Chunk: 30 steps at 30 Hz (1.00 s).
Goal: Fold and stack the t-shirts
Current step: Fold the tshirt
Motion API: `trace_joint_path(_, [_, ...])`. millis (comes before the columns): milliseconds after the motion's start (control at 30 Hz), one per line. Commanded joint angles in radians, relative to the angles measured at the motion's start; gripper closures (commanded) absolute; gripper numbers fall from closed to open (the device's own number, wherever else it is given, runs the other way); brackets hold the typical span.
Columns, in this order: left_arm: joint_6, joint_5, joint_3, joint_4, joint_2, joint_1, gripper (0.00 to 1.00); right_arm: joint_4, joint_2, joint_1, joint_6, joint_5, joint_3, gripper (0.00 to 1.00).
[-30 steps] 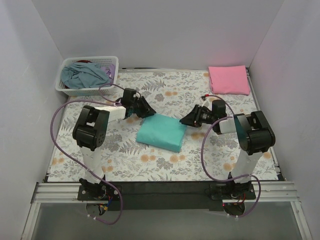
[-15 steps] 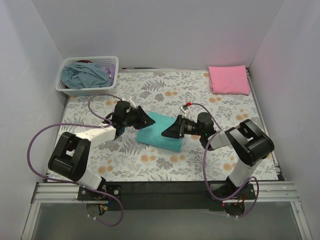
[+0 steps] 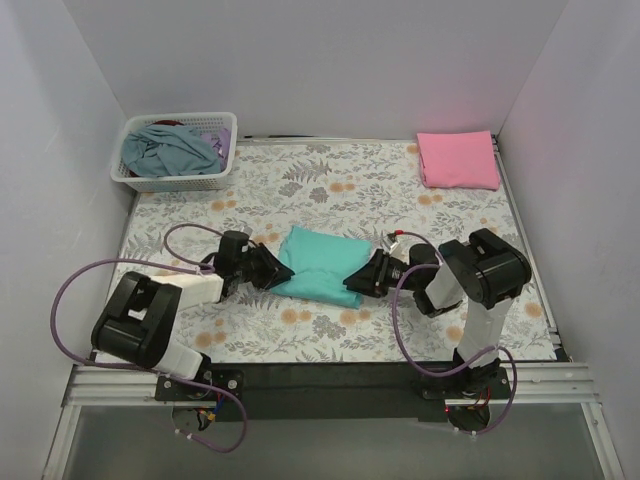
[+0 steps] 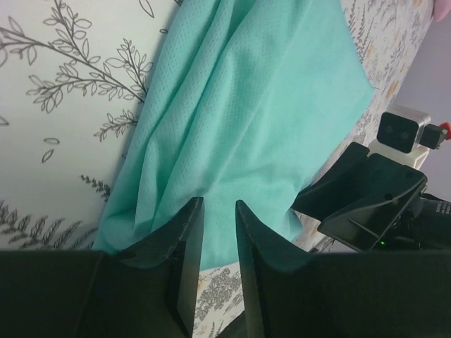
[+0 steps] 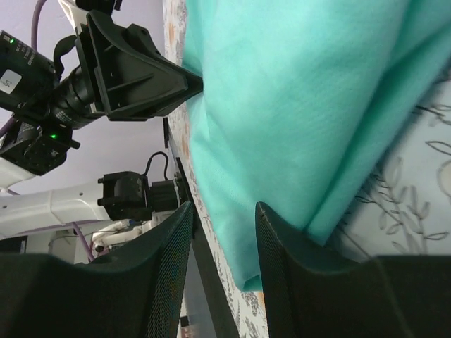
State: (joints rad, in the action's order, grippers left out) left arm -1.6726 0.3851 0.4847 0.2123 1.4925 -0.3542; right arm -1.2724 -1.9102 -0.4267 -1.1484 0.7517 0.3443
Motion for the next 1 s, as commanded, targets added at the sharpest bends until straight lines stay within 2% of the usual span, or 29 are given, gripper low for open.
trace_joint_path(0, [-0.006,-0.058,-0.008,-0.063,-0.124,0.008,0.75,0.056,0.115,-0.010,0.045,0.021,0.015,0.53])
trace_joint_path(133, [0.020,-0.103,0.021,-0.154,-0.285,0.006,0.69,0.246,0.294,-0.075,0.098,0.011,0.123,0.53])
trace_joint_path(267, [0.024,-0.161,0.009,-0.195,-0.386,0.004,0.67,0.277,0.326,-0.184,0.087,-0.034,0.218,0.52])
trace_joint_path(400, [0.030,-0.221,0.000,-0.247,-0.449,0.004,0.64,0.275,0.214,-0.291,0.061,-0.089,0.306,0.52])
trace_joint_path(500, [0.050,-0.259,0.014,-0.298,-0.482,0.004,0.64,0.233,0.102,-0.325,0.014,-0.138,0.329,0.52])
trace_joint_path(733, [0.074,-0.307,0.025,-0.350,-0.523,0.004,0.64,0.245,-0.108,-0.333,-0.014,-0.199,0.303,0.53])
trace_joint_path(867, [0.079,-0.296,0.031,-0.352,-0.506,0.004,0.64,0.249,-0.125,-0.333,-0.034,-0.190,0.277,0.53])
trace_joint_path(967, [0.079,-0.292,0.031,-0.355,-0.502,0.004,0.64,0.249,-0.026,-0.320,-0.024,-0.169,0.260,0.53])
